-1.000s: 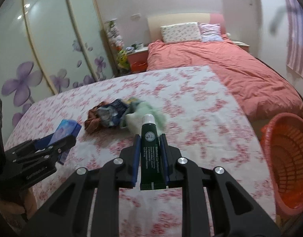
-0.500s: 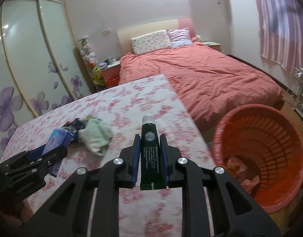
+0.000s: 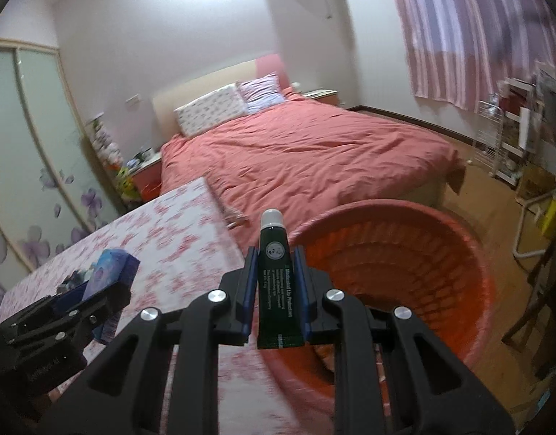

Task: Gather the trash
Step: 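Carry the tissue pack and tube over the orange basket and open both grippers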

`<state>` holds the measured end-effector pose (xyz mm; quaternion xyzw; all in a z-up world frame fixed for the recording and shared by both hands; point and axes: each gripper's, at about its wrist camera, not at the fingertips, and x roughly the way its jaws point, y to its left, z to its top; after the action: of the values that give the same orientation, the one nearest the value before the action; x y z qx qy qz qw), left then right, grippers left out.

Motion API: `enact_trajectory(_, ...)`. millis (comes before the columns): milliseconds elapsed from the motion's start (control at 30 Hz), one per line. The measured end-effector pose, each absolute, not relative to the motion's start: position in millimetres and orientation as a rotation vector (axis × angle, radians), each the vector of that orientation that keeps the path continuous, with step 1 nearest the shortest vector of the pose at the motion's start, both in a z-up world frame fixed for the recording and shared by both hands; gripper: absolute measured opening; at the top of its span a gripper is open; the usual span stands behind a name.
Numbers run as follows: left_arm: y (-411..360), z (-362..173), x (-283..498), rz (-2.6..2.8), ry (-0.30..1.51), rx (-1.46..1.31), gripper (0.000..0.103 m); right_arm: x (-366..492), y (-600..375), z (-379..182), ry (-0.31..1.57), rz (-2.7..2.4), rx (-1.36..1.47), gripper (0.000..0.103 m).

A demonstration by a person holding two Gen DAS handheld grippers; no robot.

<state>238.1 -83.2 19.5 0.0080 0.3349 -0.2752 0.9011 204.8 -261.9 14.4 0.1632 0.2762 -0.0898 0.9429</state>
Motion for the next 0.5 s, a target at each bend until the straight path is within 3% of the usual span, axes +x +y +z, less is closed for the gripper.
enact_trajectory(500, -180, 12, 237, -0.733, 0.684, 0.052, 0.053, 170, -340, 17, 0.482, -0.271, 0.414, 0.020)
